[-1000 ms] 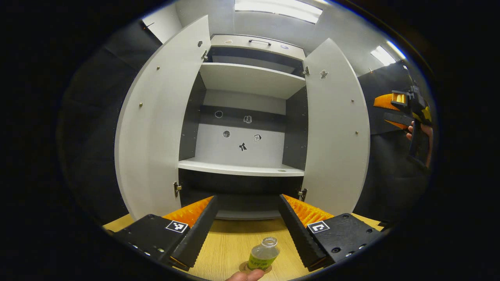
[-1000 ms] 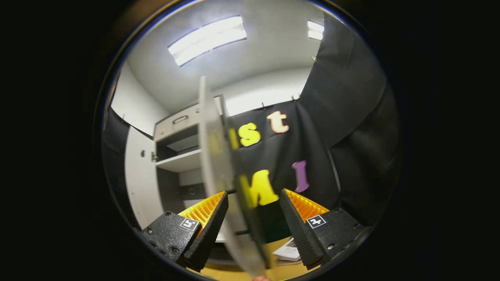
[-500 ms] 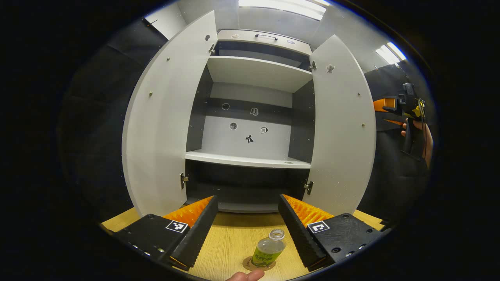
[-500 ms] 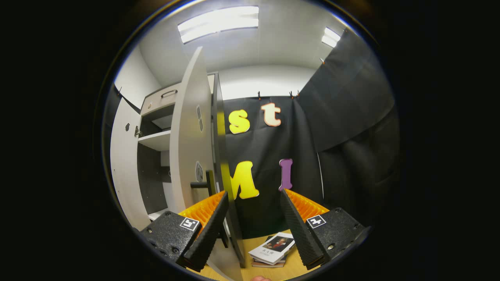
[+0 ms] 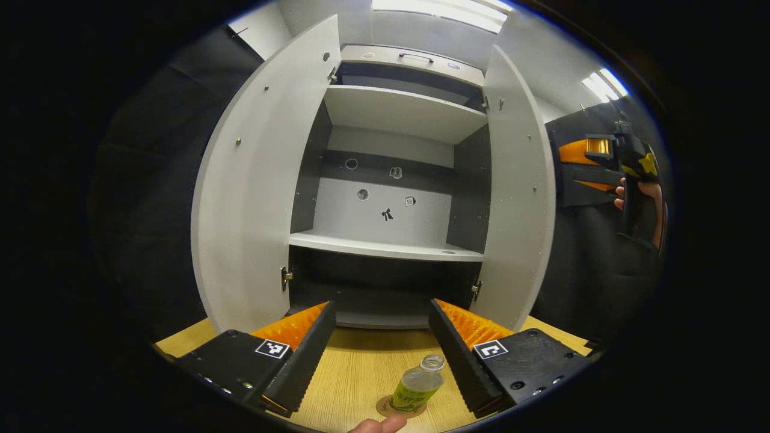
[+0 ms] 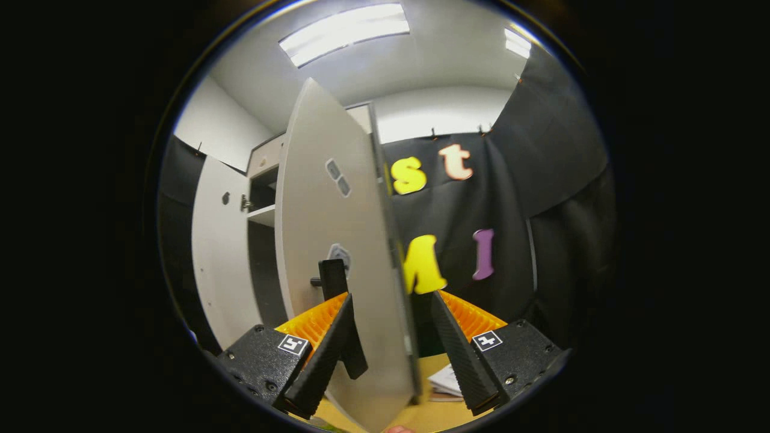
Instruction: Grasp the bottle in the cabinet with the left hand and place it on the coaster, then close the right door with the right hand and the left door with the left hand.
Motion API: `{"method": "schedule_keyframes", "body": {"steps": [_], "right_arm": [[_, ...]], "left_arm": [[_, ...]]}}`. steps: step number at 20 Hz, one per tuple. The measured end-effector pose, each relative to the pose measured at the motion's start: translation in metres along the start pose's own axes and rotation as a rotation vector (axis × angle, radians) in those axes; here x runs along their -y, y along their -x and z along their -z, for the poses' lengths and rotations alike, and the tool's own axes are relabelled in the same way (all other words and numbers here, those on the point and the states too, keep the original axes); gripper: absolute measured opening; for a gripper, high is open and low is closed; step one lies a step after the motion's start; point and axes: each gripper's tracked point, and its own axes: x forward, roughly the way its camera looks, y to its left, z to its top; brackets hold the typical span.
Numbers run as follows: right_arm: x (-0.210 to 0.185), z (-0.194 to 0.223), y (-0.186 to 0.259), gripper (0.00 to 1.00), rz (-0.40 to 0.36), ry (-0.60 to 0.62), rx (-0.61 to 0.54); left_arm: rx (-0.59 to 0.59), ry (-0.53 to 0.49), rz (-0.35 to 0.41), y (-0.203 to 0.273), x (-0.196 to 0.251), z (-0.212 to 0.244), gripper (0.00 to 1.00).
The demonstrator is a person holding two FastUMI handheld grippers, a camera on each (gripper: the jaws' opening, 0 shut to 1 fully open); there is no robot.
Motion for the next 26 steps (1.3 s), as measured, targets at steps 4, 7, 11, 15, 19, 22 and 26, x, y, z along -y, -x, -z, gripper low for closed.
{"method": "schedule_keyframes", "body": {"steps": [4, 7, 11, 15, 19, 22, 26], "right_arm": [[-0.032, 0.018, -0.022, 0.81, -0.092, 0.038, -0.059], [-0.041, 0.021, -0.033, 0.83, -0.103, -0.003, -0.062], [-0.036, 0.019, -0.025, 0.83, -0.087, -0.007, -0.024], [-0.024, 0.034, -0.003, 0.83, -0.021, 0.047, 0.028], [-0.026, 0.065, 0.024, 0.83, 0.001, 0.044, 0.006], [-0.023, 0.094, 0.042, 0.83, 0.017, 0.059, -0.028], [-0.024, 0.138, 0.065, 0.83, 0.03, 0.124, -0.041]], "left_arm": [[0.012, 0.007, -0.033, 0.006, -0.01, -0.002, 0.95], [0.011, 0.007, -0.054, 0.007, -0.017, 0.0, 0.95], [0.01, 0.014, -0.063, 0.008, -0.019, 0.001, 0.95], [0.02, 0.002, -0.049, 0.004, -0.018, -0.003, 0.95], [0.014, -0.002, -0.022, -0.006, -0.009, -0.006, 0.95], [0.005, 0.01, 0.014, -0.009, 0.003, -0.005, 0.95], [0.001, 0.014, 0.043, -0.008, 0.017, -0.004, 0.95]]}}
